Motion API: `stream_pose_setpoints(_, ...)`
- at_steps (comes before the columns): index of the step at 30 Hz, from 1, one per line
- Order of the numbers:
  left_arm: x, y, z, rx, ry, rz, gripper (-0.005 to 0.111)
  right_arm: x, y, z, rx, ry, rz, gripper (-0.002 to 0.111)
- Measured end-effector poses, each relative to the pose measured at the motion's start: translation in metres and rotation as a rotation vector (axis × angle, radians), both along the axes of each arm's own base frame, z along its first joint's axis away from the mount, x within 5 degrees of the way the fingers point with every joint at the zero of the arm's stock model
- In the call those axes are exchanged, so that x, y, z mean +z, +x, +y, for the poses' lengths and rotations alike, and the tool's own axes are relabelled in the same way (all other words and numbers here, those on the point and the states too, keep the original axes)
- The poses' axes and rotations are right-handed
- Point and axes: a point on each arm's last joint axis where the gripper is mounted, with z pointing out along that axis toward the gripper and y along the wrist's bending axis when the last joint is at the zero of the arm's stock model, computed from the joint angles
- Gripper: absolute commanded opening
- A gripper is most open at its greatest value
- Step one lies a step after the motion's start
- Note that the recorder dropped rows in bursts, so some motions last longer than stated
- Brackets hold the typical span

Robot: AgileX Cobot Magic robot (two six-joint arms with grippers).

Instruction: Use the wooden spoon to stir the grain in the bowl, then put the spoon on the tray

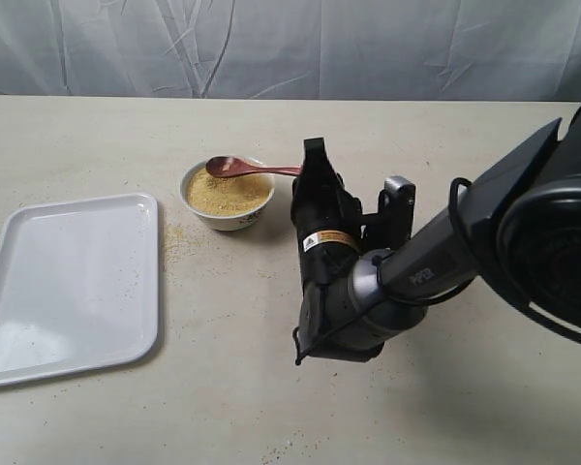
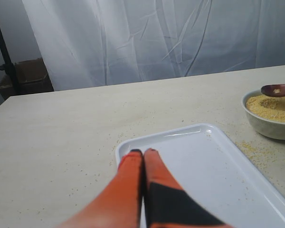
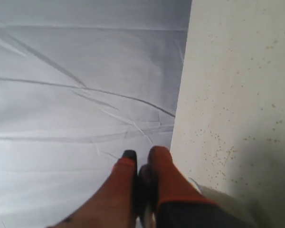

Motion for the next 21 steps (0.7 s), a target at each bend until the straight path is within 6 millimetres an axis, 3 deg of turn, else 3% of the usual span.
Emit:
stream_pose_setpoints(8,0.0,0.0,0.0,0.0,0.0,0.0,0.0,0.012,0.017,-0.003,0.151,-0.315,-0.12,-0.001)
stream_pose_setpoints(14,0.0,0.0,0.0,0.0,0.0,0.0,0.0,0.057,0.033,-0.01,0.283,-0.614,-0.303,-0.001)
stream_pose_setpoints(21,0.0,0.0,0.0,0.0,0.0,0.0,0.0,0.099,0.029,-0.008,0.475,-0.892,-0.376,-0.001)
